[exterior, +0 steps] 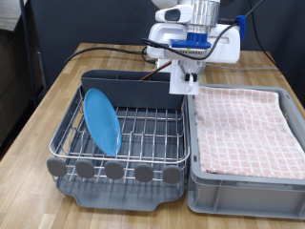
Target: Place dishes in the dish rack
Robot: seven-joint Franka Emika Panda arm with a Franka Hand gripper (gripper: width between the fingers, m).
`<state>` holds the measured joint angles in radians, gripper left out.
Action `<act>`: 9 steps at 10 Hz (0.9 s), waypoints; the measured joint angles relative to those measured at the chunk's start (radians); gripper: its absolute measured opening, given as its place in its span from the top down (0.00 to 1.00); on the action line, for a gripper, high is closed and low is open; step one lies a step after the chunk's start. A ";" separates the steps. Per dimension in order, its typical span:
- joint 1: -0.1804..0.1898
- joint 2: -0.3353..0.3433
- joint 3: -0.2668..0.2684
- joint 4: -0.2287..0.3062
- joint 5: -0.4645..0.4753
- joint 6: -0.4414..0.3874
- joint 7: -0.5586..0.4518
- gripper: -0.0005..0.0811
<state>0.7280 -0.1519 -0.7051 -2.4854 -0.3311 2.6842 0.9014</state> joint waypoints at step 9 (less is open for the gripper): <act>-0.018 0.273 0.011 0.326 0.366 -0.077 -0.308 0.91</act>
<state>0.7096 0.1208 -0.6942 -2.1595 0.0347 2.6075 0.5933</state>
